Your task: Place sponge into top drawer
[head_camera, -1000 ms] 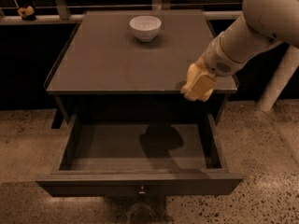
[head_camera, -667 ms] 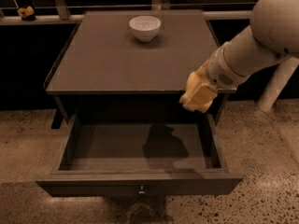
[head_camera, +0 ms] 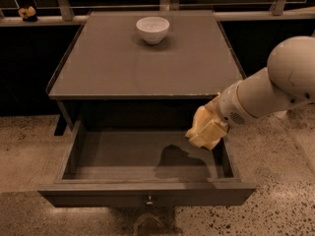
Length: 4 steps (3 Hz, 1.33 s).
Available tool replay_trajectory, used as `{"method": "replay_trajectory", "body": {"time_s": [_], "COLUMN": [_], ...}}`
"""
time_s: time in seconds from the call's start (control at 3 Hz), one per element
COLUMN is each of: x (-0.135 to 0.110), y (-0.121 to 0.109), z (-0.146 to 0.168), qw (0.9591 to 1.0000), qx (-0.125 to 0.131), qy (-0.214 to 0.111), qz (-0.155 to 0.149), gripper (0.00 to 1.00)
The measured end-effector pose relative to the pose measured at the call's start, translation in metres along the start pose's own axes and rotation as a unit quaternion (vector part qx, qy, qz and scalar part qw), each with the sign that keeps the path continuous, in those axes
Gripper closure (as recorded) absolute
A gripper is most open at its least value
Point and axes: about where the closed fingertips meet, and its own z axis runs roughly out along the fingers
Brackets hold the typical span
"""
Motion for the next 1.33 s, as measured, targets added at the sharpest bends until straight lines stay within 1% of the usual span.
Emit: {"method": "replay_trajectory", "body": {"time_s": [0.33,0.67,1.0,1.33], "x": [0.012,0.019,0.019,0.033], "y": [0.004,-0.001,0.0,-0.001], "z": [0.031,0.067,0.068,0.083], "qw": [0.9996,0.9987,0.9989,0.999], "qx": [-0.019,-0.031,-0.028,-0.006], "qy": [0.005,0.022,0.021,0.029], "qz": [0.018,0.034,0.03,0.032], "gripper": [1.0,1.0,1.0,1.0]}}
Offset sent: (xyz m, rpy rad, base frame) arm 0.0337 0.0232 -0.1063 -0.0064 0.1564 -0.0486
